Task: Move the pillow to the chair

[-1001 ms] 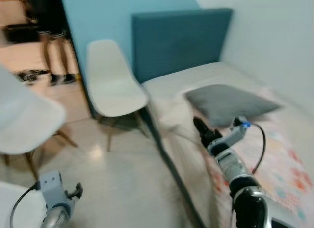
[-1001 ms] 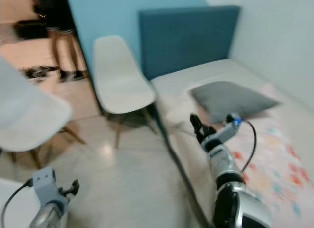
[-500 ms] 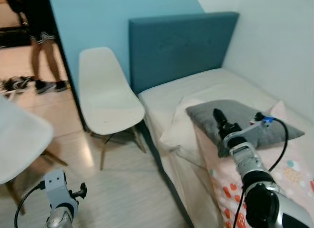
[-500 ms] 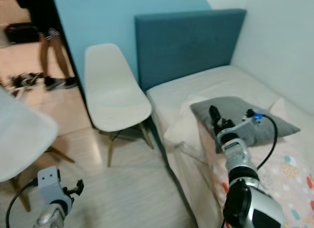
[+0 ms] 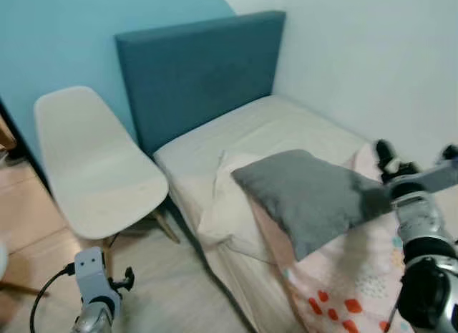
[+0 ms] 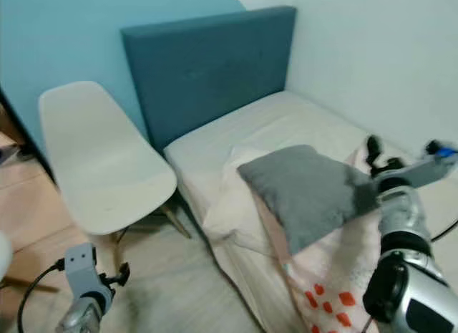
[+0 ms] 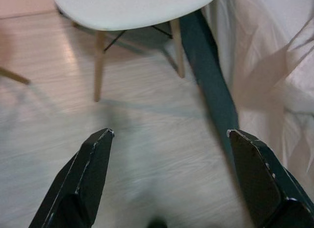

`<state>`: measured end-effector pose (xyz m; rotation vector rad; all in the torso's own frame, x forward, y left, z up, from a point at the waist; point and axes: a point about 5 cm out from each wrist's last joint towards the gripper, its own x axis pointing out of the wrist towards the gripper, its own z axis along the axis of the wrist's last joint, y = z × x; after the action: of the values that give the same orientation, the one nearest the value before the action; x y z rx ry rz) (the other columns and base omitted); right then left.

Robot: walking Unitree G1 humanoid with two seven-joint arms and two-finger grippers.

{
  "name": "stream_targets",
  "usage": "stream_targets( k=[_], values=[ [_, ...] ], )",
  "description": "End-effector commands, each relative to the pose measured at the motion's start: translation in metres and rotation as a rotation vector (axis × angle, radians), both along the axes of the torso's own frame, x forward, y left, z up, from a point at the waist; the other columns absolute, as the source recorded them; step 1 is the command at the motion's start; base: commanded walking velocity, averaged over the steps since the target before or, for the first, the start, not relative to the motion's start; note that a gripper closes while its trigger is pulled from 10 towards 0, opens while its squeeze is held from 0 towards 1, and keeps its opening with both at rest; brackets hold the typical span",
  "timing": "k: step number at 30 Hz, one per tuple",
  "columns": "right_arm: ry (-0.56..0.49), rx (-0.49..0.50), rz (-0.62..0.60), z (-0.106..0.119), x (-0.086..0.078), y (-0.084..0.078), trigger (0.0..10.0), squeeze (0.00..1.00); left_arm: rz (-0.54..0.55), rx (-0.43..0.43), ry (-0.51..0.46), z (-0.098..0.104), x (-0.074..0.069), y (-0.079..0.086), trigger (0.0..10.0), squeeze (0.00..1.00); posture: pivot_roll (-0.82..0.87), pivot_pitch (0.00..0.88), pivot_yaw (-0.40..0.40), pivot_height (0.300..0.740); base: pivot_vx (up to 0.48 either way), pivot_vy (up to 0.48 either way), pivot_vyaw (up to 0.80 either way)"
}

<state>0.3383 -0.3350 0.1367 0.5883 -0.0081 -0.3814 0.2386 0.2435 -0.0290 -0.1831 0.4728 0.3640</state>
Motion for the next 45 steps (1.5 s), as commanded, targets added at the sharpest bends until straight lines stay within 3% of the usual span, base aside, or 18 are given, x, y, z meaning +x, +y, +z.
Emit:
stream_targets(
  k=[1, 2, 5, 8, 13, 22, 29, 33, 36, 38, 39, 40, 45],
  values=[
    [0.176, 0.056, 0.1, -0.041, -0.003, 0.03, 10.0, 0.0, 0.002, 0.008, 0.048, -0.007, -0.009, 0.002, 10.0, 0.0, -0.12, 0.032, -0.032, 0.74, 0.0, 0.0, 0.0],
    [0.176, 0.056, 0.1, -0.041, -0.003, 0.03, 10.0, 0.0, 0.002, 0.008, 0.048, -0.007, -0.009, 0.002, 10.0, 0.0, -0.12, 0.032, -0.032, 0.74, 0.0, 0.0, 0.0],
    [0.283, 0.094, 0.222, -0.066, -0.007, 0.056, 10.0, 0.0, 0.003, 0.016, 0.055, -0.007, -0.01, 0.004, 10.0, 0.0, -0.12, 0.035, -0.031, 0.74, 0.0, 0.0, 0.0],
    [0.328, 0.123, 0.276, -0.076, -0.009, 0.069, 10.0, 0.0, 0.001, 0.019, 0.06, -0.008, -0.011, 0.004, 10.0, 0.0, -0.12, 0.035, -0.033, 0.74, 0.0, 0.0, 0.0],
    [0.362, 0.149, 0.325, -0.081, -0.009, 0.081, 10.0, 0.0, -0.002, 0.02, 0.071, -0.01, -0.013, 0.004, 10.0, 0.0, -0.12, 0.033, -0.034, 0.74, 0.0, 0.0, 0.0],
    [0.402, 0.145, 0.366, -0.082, -0.007, 0.088, 10.0, 0.0, -0.007, 0.022, 0.08, -0.012, -0.015, 0.001, 10.0, 0.0, -0.11, 0.035, -0.038, 0.74, 0.0, 0.0, 0.0],
    [0.539, 0.036, 0.323, -0.084, -0.013, 0.075, 10.0, 0.0, -0.014, 0.023, 0.086, -0.013, -0.016, -0.001, 10.0, 0.0, -0.12, 0.035, -0.037, 0.74, 0.0, 0.0, 0.0],
    [0.503, 0.036, 0.301, -0.081, -0.012, 0.072, 10.0, 0.0, -0.021, 0.026, 0.088, -0.013, -0.016, -0.001, 10.0, 0.0, -0.12, 0.034, -0.035, 0.74, 0.0, 0.0, 0.0],
    [0.414, 0.141, 0.318, -0.083, -0.012, 0.079, 10.0, 0.0, -0.03, 0.029, 0.089, -0.013, -0.016, -0.002, 10.0, 0.0, -0.12, 0.034, -0.034, 0.74, 0.0, 0.0, 0.0],
    [0.414, 0.141, 0.318, -0.083, -0.012, 0.079, 10.0, 0.0, -0.03, 0.029, 0.089, -0.013, -0.016, -0.002, 10.0, 0.0, -0.12, 0.034, -0.034, 0.74, 0.0, 0.0, 0.0],
    [0.334, 0.28, 0.286, -0.09, -0.018, 0.079, 10.0, 0.0, -0.035, 0.032, 0.088, -0.013, -0.016, -0.003, 10.0, 0.0, -0.11, 0.033, -0.038, 0.74, 0.0, 0.0, 0.0],
    [0.292, 0.352, 0.259, -0.094, -0.022, 0.077, 10.0, 0.0, -0.037, 0.034, 0.088, -0.013, -0.016, -0.003, 10.0, 0.0, -0.11, 0.032, -0.038, 0.74, 0.0, 0.0, 0.0],
    [0.252, 0.413, 0.237, -0.095, -0.024, 0.076, 10.0, 0.0, -0.039, 0.035, 0.088, -0.013, -0.016, -0.003, 10.0, 0.0, -0.11, 0.032, -0.038, 0.74, 0.0, 0.0, 0.0]
  ],
)
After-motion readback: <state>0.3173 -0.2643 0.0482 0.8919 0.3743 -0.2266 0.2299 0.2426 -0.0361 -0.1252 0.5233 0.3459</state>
